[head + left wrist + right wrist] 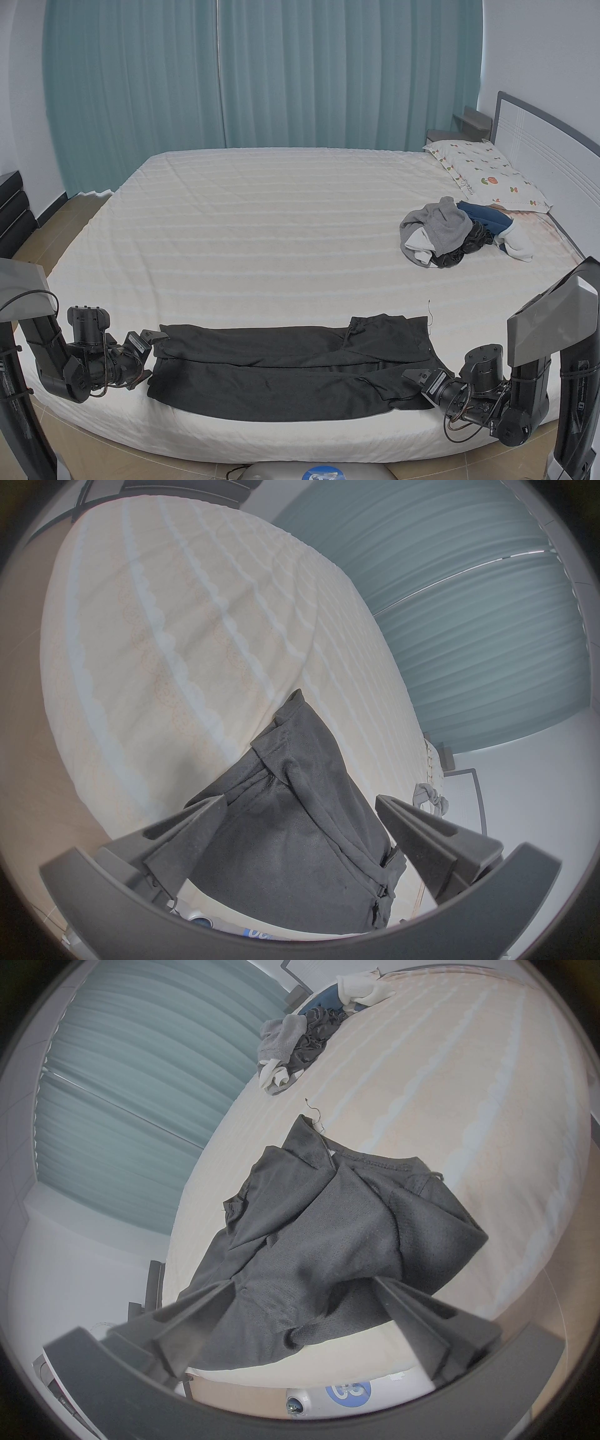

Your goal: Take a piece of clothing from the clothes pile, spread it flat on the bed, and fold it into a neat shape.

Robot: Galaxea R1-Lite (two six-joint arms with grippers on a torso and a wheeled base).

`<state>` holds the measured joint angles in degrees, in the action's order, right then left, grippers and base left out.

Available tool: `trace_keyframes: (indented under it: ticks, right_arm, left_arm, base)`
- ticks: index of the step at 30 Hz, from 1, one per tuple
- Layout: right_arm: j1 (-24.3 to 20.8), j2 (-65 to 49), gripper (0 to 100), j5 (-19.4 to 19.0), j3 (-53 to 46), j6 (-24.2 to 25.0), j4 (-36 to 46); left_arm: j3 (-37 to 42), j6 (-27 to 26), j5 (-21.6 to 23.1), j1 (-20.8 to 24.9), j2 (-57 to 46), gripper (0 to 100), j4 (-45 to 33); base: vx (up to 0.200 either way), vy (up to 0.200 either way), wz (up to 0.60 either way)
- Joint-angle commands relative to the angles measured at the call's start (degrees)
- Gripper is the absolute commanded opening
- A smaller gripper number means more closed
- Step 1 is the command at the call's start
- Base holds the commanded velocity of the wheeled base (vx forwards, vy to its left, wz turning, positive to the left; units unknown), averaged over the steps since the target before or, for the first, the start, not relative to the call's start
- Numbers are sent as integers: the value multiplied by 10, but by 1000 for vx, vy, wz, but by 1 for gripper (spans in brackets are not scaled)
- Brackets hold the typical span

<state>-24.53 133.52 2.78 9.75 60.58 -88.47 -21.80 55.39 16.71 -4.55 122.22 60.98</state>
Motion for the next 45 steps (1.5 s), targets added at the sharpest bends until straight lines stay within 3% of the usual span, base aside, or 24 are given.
trace_keyframes:
  ticks: [1, 9, 15, 18, 21, 38, 45]
  right_arm:
    - [5, -15, 100, 2, -1, -1, -2]
    - [54, -107, 100, -4, -4, -9, 2]
    - [134, -114, 100, -67, 3, -22, -1]
    - [170, -78, 100, -122, 6, -17, -3]
    - [192, -52, 100, -144, 10, -17, -10]
    - [200, 3, 100, -163, 23, -18, -11]
    - [200, 4, 100, -163, 23, -18, -11]
  left_arm:
    - [1, 0, 0, 1, 1, 100, 0]
    - [0, -6, -6, 10, 10, 100, 1]
    - [1, -39, -40, 21, 19, 100, 26]
    - [29, -82, -42, 26, 26, 100, 27]
    - [46, -122, -46, 23, 30, 100, 34]
    - [62, -132, -59, 22, 45, 100, 37]
    - [48, -132, -94, 23, 73, 100, 52]
  base:
    - [0, 0, 0]
    - [0, 0, 0]
    - [0, 0, 0]
    - [0, 0, 0]
    - [0, 0, 0]
    - [0, 0, 0]
    - [0, 0, 0]
